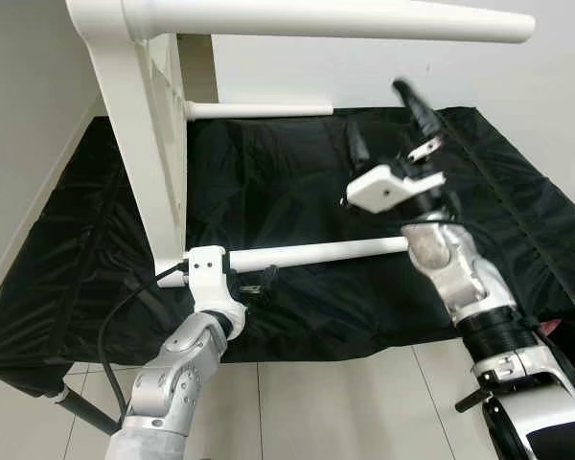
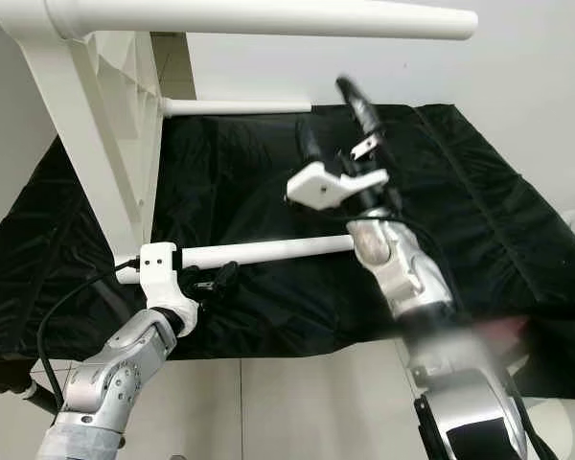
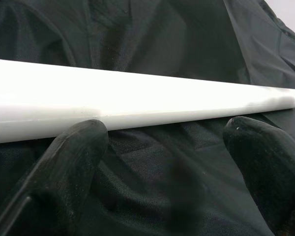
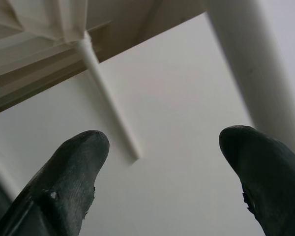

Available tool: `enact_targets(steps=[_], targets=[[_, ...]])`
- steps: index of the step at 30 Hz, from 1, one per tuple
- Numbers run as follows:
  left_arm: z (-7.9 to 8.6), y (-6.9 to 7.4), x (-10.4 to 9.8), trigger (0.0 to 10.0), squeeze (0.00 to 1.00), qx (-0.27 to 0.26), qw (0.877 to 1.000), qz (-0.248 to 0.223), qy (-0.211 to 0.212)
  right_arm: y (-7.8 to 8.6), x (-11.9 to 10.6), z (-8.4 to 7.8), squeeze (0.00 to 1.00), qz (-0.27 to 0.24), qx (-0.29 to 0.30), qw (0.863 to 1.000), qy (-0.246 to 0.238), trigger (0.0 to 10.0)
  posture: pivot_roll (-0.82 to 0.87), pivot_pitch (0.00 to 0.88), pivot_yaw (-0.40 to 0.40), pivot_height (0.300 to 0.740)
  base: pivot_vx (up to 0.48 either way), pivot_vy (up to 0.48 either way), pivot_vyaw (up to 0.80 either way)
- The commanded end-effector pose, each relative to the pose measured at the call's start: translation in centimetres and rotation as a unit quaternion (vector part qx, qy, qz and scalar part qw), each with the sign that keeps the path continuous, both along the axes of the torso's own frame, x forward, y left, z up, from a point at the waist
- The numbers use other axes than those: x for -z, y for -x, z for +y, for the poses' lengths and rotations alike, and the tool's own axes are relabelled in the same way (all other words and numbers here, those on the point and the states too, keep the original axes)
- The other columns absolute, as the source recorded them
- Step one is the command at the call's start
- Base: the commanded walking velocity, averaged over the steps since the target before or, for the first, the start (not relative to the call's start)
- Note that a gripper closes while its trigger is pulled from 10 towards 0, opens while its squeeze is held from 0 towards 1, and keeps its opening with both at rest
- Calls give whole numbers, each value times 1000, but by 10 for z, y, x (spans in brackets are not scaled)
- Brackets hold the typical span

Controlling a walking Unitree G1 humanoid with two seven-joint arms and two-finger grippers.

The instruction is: Building children table

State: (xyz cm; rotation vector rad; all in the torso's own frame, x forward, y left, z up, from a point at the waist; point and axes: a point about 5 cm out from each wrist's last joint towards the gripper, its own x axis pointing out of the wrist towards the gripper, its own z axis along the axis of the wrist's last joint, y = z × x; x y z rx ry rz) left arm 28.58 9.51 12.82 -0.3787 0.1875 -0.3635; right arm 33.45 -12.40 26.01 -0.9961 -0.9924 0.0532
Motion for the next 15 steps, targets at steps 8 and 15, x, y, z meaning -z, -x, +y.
enact_targets(steps=[8, 15], targets=[[-2, -1, 0, 10000, 0, 3, 1000, -4, -6, 6, -30, 0, 0, -91, -15, 996, 0, 10000, 7, 44, 1, 740, 0, 0, 0], [-5, -1, 0, 10000, 0, 4, 1000, -5, -6, 8, -50, 5, 0, -120, -33, 992, 6, 10000, 3, 42, -1, 740, 0, 0, 0]])
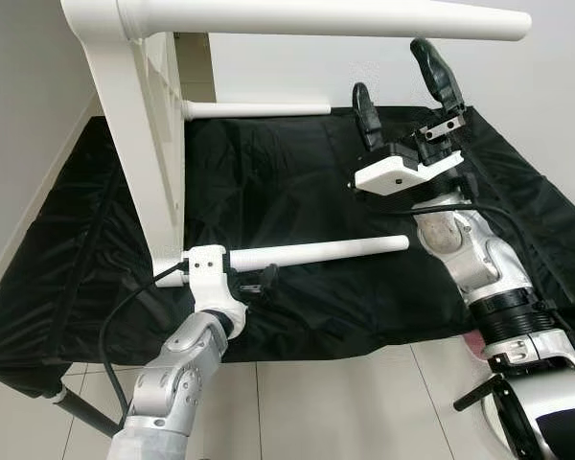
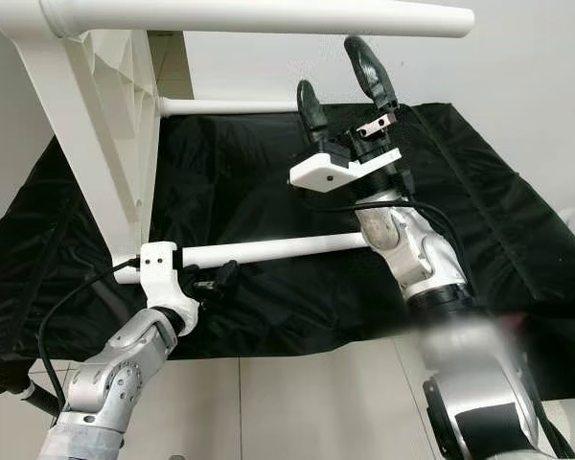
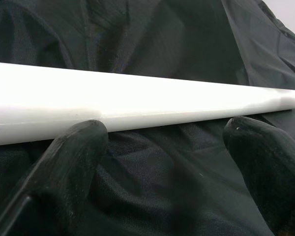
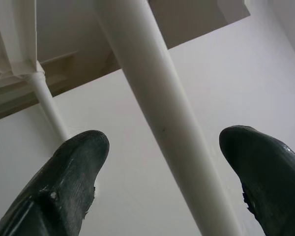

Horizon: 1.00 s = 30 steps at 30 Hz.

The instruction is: Building children table

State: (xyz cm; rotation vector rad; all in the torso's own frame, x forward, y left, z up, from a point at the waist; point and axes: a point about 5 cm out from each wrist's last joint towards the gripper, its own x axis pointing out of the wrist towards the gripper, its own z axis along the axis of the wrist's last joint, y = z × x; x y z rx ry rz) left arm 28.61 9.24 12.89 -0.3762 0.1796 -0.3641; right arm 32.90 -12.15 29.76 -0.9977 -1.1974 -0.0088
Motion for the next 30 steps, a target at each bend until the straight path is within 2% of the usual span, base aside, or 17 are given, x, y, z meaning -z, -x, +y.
enact_targets(steps=[1, 2, 8, 10, 16, 22, 30], targets=[[-2, -1, 1, 10000, 0, 4, 1000, -1, -5, 3, -12, 3, 0, -20, -11, 1000, 5, 10000, 3, 42, -1, 740, 0, 0, 0], [-3, -2, 0, 10000, 0, 5, 1000, -2, -6, 0, -20, 8, 0, -9, -21, 1000, 18, 10000, 2, 41, -2, 740, 0, 0, 0], [-3, -2, 0, 10000, 0, 6, 1000, -4, -5, -1, -28, 11, 0, -4, -30, 999, 23, 10000, 2, 42, -3, 740, 0, 0, 0], [-3, -2, 0, 10000, 0, 5, 1000, -4, -3, 1, -42, 15, 0, -11, -38, 999, 22, 10000, -2, 42, -4, 740, 0, 0, 0], [-4, -2, 0, 10000, 0, 5, 1000, -4, -3, 1, -49, 18, 0, -12, -41, 999, 29, 10000, -3, 44, -4, 740, 0, 0, 0], [-4, -3, 0, 10000, 0, 7, 1000, -5, -2, -4, -70, 26, 0, 31, -46, 996, 74, 10000, -9, 44, 1, 740, 0, 0, 0], [-5, -2, 0, 10000, 0, 9, 1000, -3, -2, -10, -77, 28, 0, 62, -27, 992, 110, 10000, -9, 48, -2, 740, 0, 0, 0]])
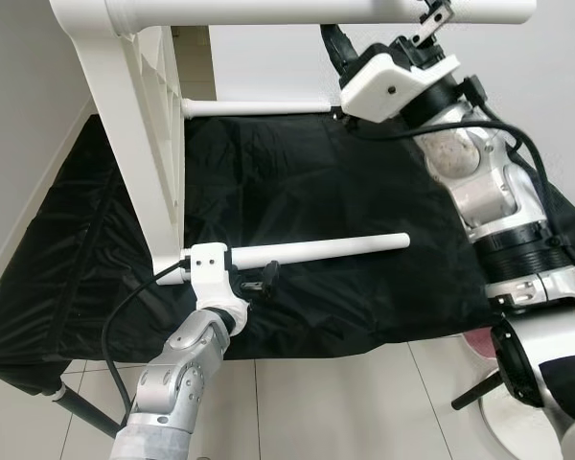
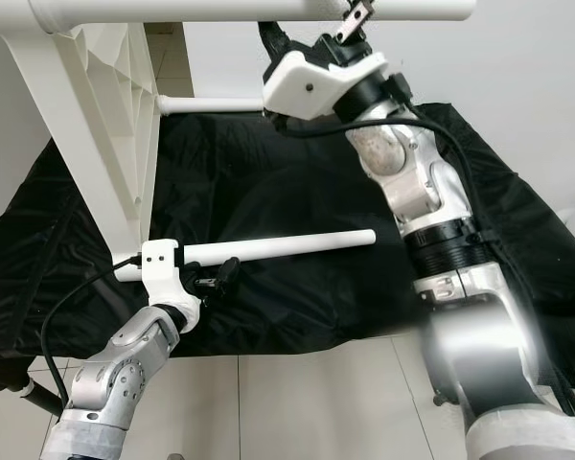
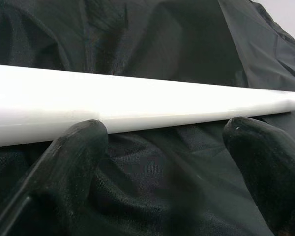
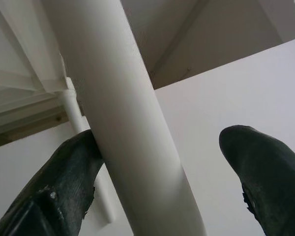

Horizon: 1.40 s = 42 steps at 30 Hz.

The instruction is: Building children table

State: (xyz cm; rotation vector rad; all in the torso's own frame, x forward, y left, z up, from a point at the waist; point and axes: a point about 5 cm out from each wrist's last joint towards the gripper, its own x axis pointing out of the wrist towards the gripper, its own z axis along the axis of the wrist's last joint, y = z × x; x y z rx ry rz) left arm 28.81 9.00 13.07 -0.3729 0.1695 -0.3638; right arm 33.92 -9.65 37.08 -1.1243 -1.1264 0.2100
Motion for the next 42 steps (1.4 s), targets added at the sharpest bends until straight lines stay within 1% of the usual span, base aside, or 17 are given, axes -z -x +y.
enact_targets(steps=[1, 3, 9, 10, 11, 12, 13, 14, 16, 19, 23, 24, 27, 30, 35, 38, 42], targets=[[-3, 0, 3, 10000, 0, 10, 1000, 3, -1, -2, -5, 3, 0, 8, 9, 1000, 21, 10000, -10, 48, -1, 740, 0, 0, 0], [-3, 0, 3, 10000, 0, 10, 1000, 3, -1, -2, -5, 3, 0, 8, 9, 1000, 21, 10000, -10, 48, -1, 740, 0, 0, 0], [-5, 1, 6, 10000, 0, 20, 1000, 15, -6, -17, -6, 2, 0, 60, 55, 995, 55, 10000, -13, 47, 1, 740, 0, 0, 0], [-5, 1, 7, 10000, 0, 21, 1000, 20, -8, -19, -6, 1, 0, 70, 58, 994, 56, 8941, -13, 47, 1, 740, 0, 0, 0], [-5, 1, 7, 10000, 0, 21, 1000, 20, -8, -19, -6, 1, 0, 70, 58, 994, 56, 8941, -13, 47, 1, 740, 0, 0, 0], [-4, 0, 9, 10000, 0, 11, 999, 30, -6, -20, -9, 0, 0, 77, 60, 994, 48, 4902, -14, 47, 1, 740, 0, 0, 0], [-4, 0, 9, 10000, 0, 11, 999, 30, -6, -20, -9, 0, 0, 77, 60, 994, 48, 4902, -14, 47, 1, 740, 0, 0, 0], [-3, -2, 10, 10000, 0, 2, 999, 39, -5, -21, -10, 0, 0, 85, 59, 994, 43, 0, -14, 48, 2, 740, 0, 0, 0], [-3, -4, 11, 10000, 0, -2, 999, 44, -6, -22, -11, 0, 0, 90, 60, 993, 42, 0, -15, 48, 1, 740, 0, 0, 0], [2, -12, 17, 10000, 0, -40, 994, 95, 23, -22, -11, -1, 0, 95, 62, 993, 37, 0, -20, 51, 6, 740, 0, 0, 0], [3, -15, 19, 10000, 0, -50, 992, 110, 39, -22, -11, -1, 0, 99, 61, 993, 35, 0, -24, 52, 9, 740, 0, 0, 0], [5, -18, 18, 10000, 0, -60, 988, 122, 66, -22, -10, -1, 0, 100, 61, 992, 35, 0, -28, 53, 12, 740, 0, 0, 0], [9, -28, 8, 10000, 0, -86, 981, 125, 120, -22, -12, -2, 0, 101, 63, 992, 30, 0, -33, 58, 20, 740, 0, 0, 0], [11, -36, 0, 10000, 0, -100, 976, 119, 150, -22, -13, -3, 0, 101, 63, 992, 26, 0, -36, 61, 24, 740, 0, 0, 0], [15, -52, -13, 10000, 0, -122, 970, 115, 175, -20, -16, -7, 0, 108, 58, 992, 6, 0, -37, 60, 27, 740, 0, 0, 0], [17, -56, -15, 10000, 0, -131, 968, 117, 179, -18, -18, -10, 0, 110, 55, 992, -7, 0, -41, 60, 32, 740, 0, 0, 0], [23, -65, -27, 10000, 0, -158, 961, 111, 200, -12, -30, -22, 0, 121, 40, 990, -68, 0, -47, 60, 41, 740, 0, 0, 0]])
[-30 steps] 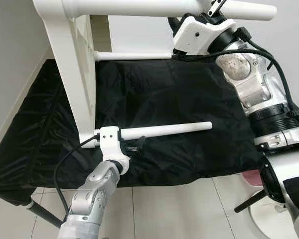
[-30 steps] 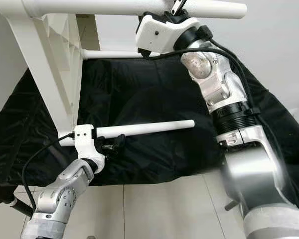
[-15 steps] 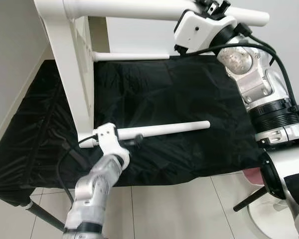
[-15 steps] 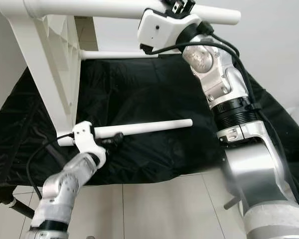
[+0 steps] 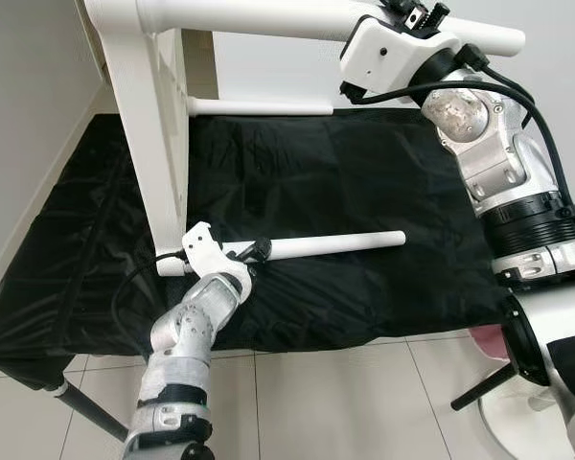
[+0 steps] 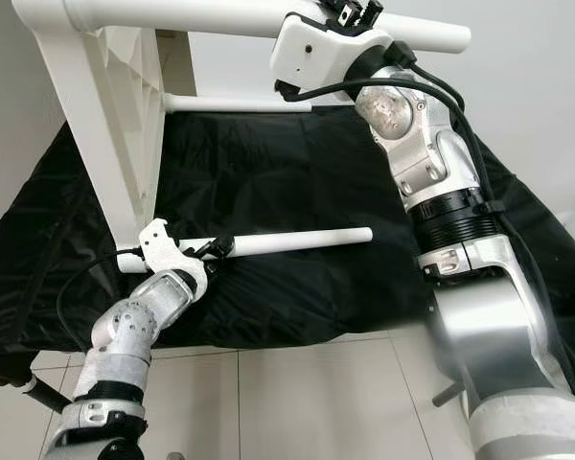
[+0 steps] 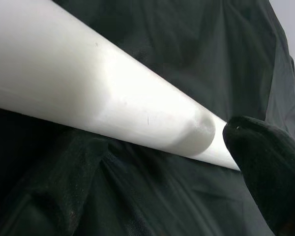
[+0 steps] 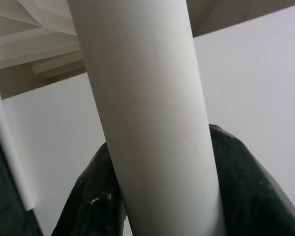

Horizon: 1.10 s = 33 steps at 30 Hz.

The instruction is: Building children table

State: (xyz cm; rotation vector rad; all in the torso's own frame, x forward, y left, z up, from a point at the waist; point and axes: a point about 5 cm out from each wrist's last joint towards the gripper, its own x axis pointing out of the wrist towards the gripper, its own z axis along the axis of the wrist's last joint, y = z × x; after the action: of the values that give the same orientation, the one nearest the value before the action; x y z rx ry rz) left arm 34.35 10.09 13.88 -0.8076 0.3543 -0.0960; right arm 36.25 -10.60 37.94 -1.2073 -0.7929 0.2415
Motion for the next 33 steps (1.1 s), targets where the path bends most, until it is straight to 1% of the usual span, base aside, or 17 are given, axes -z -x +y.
enact_targets(steps=[1, 2, 9, 10, 11, 12, 16, 18, 20, 21, 22, 23, 24, 25, 26, 27, 33], targets=[[12, -9, -18, 10000, 0, -48, 998, -32, 6, 11, -21, -13, 0, -14, -36, 994, -102, 0, -47, 60, 41, 740, 0, 0, 0], [12, -11, -21, 10000, 0, -54, 998, -34, 11, 13, -23, -16, 0, -12, -37, 992, -117, 0, -47, 60, 41, 740, 0, 0, 0], [12, -11, -21, 10000, 0, -54, 998, -34, 11, 13, -23, -16, 0, -12, -37, 992, -117, 0, -47, 60, 41, 740, 0, 0, 0], [-1, -12, -35, 10000, 0, -68, 995, -53, 49, 16, -29, -35, 0, -4, -26, 985, -168, 0, -65, 75, 54, 740, 0, 0, 0], [-1, -12, -35, 10000, 0, -68, 995, -53, 49, 16, -29, -35, 0, -4, -26, 985, -168, 0, -65, 75, 54, 740, 0, 0, 0], [-10, -12, -42, 10000, 0, -73, 993, -63, 71, 17, -31, -44, 0, -1, -21, 982, -189, 0, -65, 75, 54, 740, 0, 0, 0], [-18, -12, -48, 10000, 0, -75, 991, -71, 91, 18, -33, -50, 0, 1, -18, 979, -205, 0, -65, 75, 54, 740, 0, 0, 0], [-26, -15, -58, 10000, 0, -88, 986, -85, 117, 21, -40, -53, 0, 2, -33, 972, -233, 0, -68, 82, 56, 740, 0, 0, 0], [-26, -17, -61, 9725, 0, -103, 984, -83, 119, 23, -45, -55, 0, 4, -46, 966, -253, 0, -66, 87, 52, 740, 0, 0, 0], [-27, -19, -63, 7490, 0, -108, 983, -82, 126, 25, -50, -56, 0, 4, -55, 962, -266, 0, -69, 91, 56, 740, 0, 0, 0], [-27, -19, -63, 7490, 0, -108, 983, -82, 126, 25, -50, -56, 0, 4, -55, 962, -266, 0, -69, 91, 56, 740, 0, 0, 0], [-27, -21, -67, 5255, 0, -116, 982, -89, 118, 27, -54, -58, 0, 3, -59, 961, -271, 0, -72, 93, 57, 740, 0, 0, 0], [-27, -21, -67, 5255, 0, -116, 982, -89, 118, 27, -54, -58, 0, 3, -59, 961, -271, 0, -72, 93, 57, 740, 0, 0, 0], [-28, -22, -75, 0, 0, -117, 979, -109, 124, 28, -56, -59, 0, 4, -62, 958, -279, 0, -70, 96, 55, 740, 0, 0, 0], [-28, -22, -75, 0, 0, -117, 979, -109, 124, 28, -56, -59, 0, 4, -62, 958, -279, 0, -70, 96, 55, 740, 0, 0, 0], [-29, -22, -88, 0, 0, -114, 975, -143, 124, 29, -58, -61, 0, 5, -64, 956, -286, 0, -69, 99, 55, 740, 0, 0, 0], [-30, -16, -117, 0, 0, -101, 965, -217, 110, 34, -59, -63, 0, 11, -72, 951, -300, 0, -65, 105, 56, 740, 0, 0, 0]])
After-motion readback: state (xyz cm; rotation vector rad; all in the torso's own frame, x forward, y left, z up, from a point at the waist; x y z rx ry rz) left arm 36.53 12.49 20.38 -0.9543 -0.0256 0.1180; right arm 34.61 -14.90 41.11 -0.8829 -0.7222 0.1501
